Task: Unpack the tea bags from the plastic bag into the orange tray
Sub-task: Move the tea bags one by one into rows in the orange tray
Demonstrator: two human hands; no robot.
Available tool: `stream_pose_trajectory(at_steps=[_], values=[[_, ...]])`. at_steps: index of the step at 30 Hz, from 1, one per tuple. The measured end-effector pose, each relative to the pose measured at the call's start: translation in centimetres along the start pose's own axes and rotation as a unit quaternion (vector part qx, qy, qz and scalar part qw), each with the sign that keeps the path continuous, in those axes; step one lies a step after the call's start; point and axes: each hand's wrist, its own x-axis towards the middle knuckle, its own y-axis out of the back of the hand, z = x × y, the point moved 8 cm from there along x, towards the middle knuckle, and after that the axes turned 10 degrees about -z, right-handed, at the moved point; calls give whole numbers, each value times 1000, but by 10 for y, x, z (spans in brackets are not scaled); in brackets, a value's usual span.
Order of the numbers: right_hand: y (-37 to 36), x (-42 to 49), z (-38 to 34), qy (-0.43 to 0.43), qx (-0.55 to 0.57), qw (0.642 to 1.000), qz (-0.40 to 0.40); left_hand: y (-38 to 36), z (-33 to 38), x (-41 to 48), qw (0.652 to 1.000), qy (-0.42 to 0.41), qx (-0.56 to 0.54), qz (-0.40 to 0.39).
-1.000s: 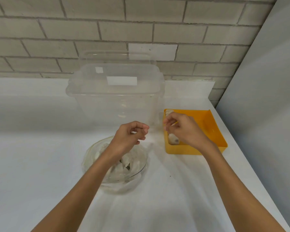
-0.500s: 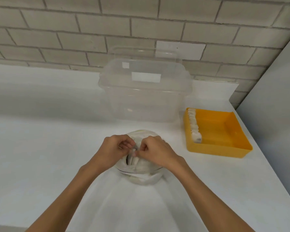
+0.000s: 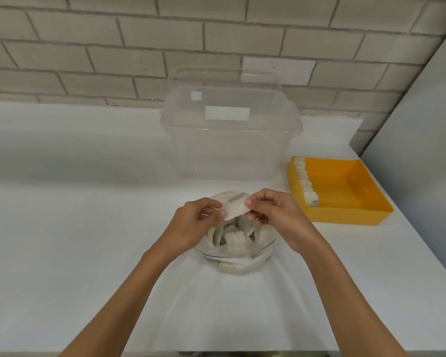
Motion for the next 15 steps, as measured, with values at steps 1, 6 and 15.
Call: stream_pose_trajectory(at_steps=[1,6,15], values=[[1,-2,1,4,33,999,1,-2,1,1,1000,-2,-15,-10],[-4,-10,13,-41,185,982,14,1,21,-2,983,-69,-171,-9],[-20,3,19,-83,252,964,11,19,57,7,985,-160,-65,-8]])
